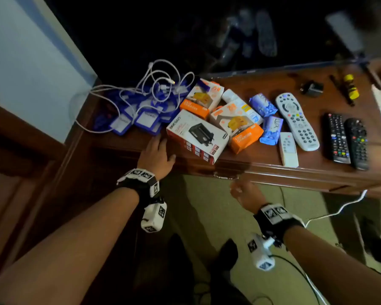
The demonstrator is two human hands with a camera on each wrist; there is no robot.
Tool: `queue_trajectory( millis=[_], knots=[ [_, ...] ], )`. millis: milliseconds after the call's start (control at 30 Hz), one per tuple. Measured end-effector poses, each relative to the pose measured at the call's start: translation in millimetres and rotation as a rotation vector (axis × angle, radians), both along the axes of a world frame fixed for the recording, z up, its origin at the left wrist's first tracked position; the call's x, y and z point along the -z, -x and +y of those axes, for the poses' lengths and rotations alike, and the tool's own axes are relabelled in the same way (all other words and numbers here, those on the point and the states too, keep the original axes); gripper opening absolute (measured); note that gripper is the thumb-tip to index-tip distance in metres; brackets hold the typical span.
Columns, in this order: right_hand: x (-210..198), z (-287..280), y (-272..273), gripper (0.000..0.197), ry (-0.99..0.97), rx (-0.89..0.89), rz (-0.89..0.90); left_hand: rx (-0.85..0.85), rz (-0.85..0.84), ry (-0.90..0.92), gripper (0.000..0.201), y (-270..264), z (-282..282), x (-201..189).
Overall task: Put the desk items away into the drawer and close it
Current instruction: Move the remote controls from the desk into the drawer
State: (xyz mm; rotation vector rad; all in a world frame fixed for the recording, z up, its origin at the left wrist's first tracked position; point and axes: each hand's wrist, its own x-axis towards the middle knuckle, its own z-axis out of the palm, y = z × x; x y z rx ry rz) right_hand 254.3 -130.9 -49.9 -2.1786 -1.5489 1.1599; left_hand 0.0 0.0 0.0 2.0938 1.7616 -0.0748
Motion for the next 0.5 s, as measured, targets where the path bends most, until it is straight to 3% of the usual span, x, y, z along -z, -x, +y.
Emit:
queue_trajectory(
  millis=[100, 200, 500],
  knots=[
    [5.2, 24.1, 16.4, 0.04, 0.06, -0.126, -0.116, 0.055, 0.081, -0.051, 0.069, -0.1, -0.8, 9.7],
    [14.0, 37.4, 27.6, 0.061, 0.103, -0.19, -0.193, 0.126, 0.11, -0.086, 0.071, 4.7, -4.3, 19.1],
    [23.5, 20.2, 31.3, 0.08, 0.121, -0.15, -0.18, 0.179, 0.127, 0.01, 0.08, 5.6, 2.7, 16.5]
  ],
)
